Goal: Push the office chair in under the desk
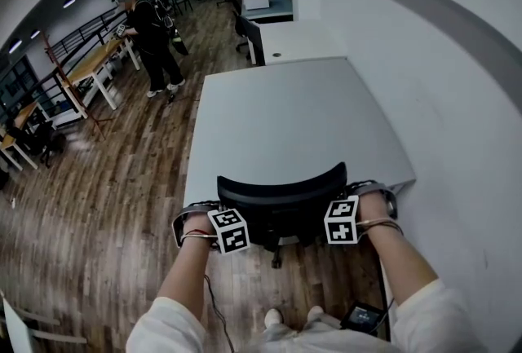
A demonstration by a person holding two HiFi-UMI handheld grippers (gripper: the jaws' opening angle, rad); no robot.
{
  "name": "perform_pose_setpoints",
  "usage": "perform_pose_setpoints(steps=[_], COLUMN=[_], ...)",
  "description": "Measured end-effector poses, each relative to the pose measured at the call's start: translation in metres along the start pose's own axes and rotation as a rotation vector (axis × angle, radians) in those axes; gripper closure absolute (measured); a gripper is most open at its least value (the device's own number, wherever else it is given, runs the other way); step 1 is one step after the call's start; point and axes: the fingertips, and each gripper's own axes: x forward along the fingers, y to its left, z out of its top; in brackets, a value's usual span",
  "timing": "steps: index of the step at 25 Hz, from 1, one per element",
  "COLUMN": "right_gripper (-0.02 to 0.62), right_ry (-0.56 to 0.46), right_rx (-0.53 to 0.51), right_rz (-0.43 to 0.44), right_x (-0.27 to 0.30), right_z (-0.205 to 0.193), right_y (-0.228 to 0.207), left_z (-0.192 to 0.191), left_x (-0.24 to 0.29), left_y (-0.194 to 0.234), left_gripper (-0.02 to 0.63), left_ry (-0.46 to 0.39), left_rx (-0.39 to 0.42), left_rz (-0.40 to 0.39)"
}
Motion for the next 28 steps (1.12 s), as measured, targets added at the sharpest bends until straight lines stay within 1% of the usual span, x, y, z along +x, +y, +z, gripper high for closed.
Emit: perform_pose_setpoints(steps=[5, 13, 15, 19, 21, 23, 26, 28], right_gripper=[0.465, 0.465, 0.465, 0.463, 0.454, 0.425, 0.407, 0.393], right_ry=[-0.005, 0.006, 0.001, -0.014, -0.026, -0.039, -0.072, -0.111], right_rx=[0.010, 0.004, 0.002, -0.007, 0.001, 0.011, 0.030, 0.068], right_rz=[0.000, 0.004, 0.004, -0.002, 0.008, 0.022, 0.045, 0.063], right_x=[-0.003, -0.007, -0.007, -0.006, -0.006, -0.006, -0.007, -0.010], right_z=[0.005, 0.003, 0.003, 0.004, 0.005, 0.006, 0.009, 0.010], right_y=[-0.004, -0.002, -0.001, 0.000, 0.002, 0.004, 0.005, 0.004], left_z=[-0.005, -0.005, -0.006, -0.009, -0.010, -0.010, -0.009, -0.010], left_x=[-0.005, -0.009, -0.009, -0.006, -0.005, -0.005, -0.007, -0.011], left_y=[0.006, 0.004, 0.004, 0.004, 0.001, -0.001, 0.000, 0.003], left_gripper=[0.479, 0.479, 0.477, 0.475, 0.429, 0.383, 0.379, 0.379], left_ry=[-0.010, -0.025, -0.014, 0.018, 0.018, 0.007, -0.030, -0.058], left_rx=[0.008, 0.012, 0.020, 0.067, 0.075, 0.074, 0.057, 0.028], left_rz=[0.006, 0.016, 0.029, 0.089, 0.091, 0.085, 0.093, 0.107])
